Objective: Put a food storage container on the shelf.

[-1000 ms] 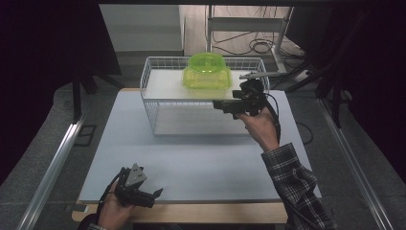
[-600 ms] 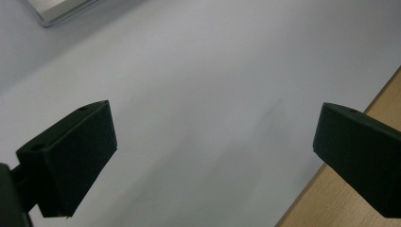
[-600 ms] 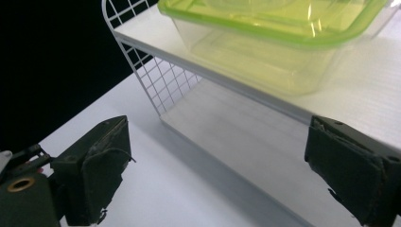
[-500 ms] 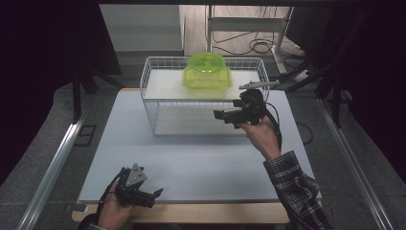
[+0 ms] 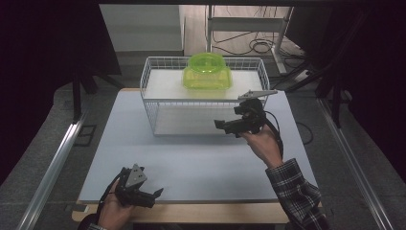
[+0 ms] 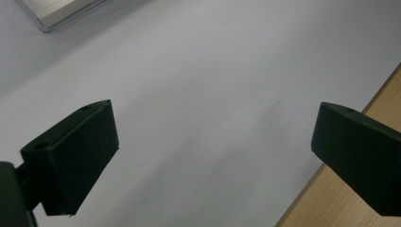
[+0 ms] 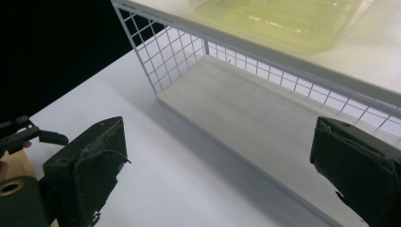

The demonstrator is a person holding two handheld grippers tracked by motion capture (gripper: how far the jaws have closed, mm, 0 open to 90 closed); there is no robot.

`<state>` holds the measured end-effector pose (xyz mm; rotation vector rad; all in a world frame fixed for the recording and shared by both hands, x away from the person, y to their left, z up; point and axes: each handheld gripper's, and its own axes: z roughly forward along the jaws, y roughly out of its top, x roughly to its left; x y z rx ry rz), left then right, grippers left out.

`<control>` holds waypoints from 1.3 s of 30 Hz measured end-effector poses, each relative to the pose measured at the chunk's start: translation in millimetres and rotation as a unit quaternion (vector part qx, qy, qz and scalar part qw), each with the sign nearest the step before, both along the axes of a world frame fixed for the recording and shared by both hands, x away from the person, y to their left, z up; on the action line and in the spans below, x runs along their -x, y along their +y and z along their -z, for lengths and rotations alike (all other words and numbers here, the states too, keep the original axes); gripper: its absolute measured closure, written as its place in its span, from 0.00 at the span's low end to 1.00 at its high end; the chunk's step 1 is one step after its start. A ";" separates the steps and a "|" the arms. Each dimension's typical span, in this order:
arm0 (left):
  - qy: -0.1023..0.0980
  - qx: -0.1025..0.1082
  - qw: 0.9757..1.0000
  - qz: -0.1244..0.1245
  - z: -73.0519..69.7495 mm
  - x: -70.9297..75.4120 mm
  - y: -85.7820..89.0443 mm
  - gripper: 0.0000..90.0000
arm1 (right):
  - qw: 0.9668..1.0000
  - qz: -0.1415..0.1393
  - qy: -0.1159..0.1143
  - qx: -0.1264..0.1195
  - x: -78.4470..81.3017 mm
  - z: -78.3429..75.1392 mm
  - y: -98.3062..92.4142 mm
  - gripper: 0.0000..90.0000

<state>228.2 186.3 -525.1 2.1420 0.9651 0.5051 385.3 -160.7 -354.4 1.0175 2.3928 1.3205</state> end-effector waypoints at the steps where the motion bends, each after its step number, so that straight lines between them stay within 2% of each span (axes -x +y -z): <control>1: 0.000 0.000 1.000 0.000 0.0 -0.1 0.0 0.01 | 1.000 -0.001 -0.002 0.002 0.7 1.4 -0.1 0.04; 17: 0.003 0.003 1.000 -0.002 0.2 -0.7 1.0 0.00 | 1.000 -0.001 -0.009 0.019 13.5 20.5 -6.9 0.01; 22: 0.005 0.004 1.000 -0.001 0.4 -1.1 1.1 0.00 | 0.999 -0.001 -0.017 0.036 19.4 28.6 -11.2 0.00; 39: 0.009 0.003 1.000 0.000 0.8 -1.5 0.9 0.00 | 0.999 -0.004 -0.022 0.048 36.2 45.6 -17.1 0.00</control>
